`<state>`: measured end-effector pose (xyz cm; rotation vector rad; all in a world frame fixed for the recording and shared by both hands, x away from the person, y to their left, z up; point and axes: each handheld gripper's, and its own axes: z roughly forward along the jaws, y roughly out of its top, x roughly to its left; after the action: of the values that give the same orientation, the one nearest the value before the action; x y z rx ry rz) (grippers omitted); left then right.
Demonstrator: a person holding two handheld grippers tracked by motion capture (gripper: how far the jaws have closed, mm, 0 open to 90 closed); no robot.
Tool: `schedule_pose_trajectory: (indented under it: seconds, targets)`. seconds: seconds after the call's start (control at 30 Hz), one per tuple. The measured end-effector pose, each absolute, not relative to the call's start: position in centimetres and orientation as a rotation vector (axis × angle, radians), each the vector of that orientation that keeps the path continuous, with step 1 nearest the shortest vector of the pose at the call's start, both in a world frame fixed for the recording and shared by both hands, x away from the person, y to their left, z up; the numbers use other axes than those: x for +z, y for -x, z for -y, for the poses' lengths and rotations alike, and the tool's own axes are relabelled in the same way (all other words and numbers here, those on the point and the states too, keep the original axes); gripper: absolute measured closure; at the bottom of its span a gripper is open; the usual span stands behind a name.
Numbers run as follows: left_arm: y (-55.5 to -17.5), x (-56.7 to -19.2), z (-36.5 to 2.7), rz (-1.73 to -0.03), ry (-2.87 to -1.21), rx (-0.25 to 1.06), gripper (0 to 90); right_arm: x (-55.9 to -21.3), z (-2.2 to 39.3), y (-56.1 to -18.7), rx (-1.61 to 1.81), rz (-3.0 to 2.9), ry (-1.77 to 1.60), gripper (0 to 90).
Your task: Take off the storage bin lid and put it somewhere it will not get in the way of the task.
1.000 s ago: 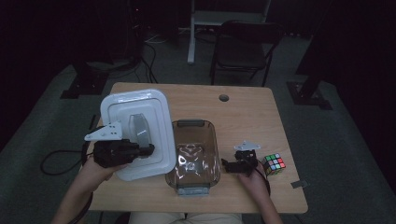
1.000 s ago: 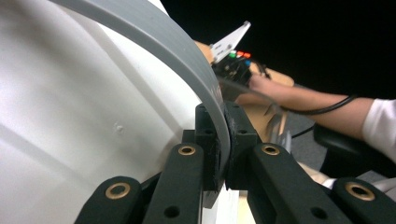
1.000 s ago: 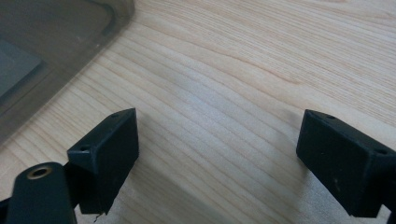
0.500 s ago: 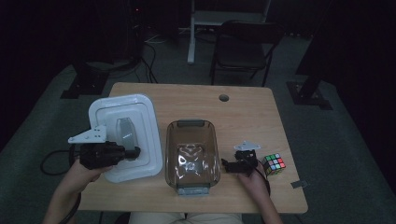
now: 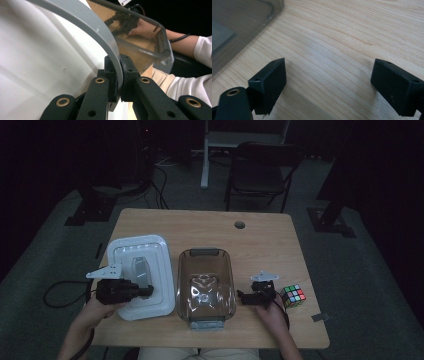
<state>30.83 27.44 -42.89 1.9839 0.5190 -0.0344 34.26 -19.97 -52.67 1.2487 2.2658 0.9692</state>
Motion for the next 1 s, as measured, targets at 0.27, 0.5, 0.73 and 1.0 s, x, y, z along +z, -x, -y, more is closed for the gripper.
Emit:
schedule_pose_trajectory:
  seconds: [0.27, 0.5, 0.73, 1.0]
  targets:
    - [-32.1, -46.0, -26.8, -0.56, -2.009, -0.077, 86.6, -52.7, 20.0, -34.3, 0.969, -2.266, -1.25, 12.7]
    - [-33.5, -47.9, -26.5, -0.565, -2.0, -0.131, 86.2, -52.7, 20.0, -34.3, 0.969, -2.266, -1.25, 12.7]
    - [-35.0, -48.8, -26.1, -0.61, -2.001, -0.154, 82.6, -52.7, 20.0, -34.3, 0.969, -2.266, -1.25, 12.7]
    - [-36.4, -49.8, -25.8, -0.681, -2.025, -0.154, 76.7, -52.7, 20.0, -34.3, 0.969, -2.266, -1.25, 12.7]
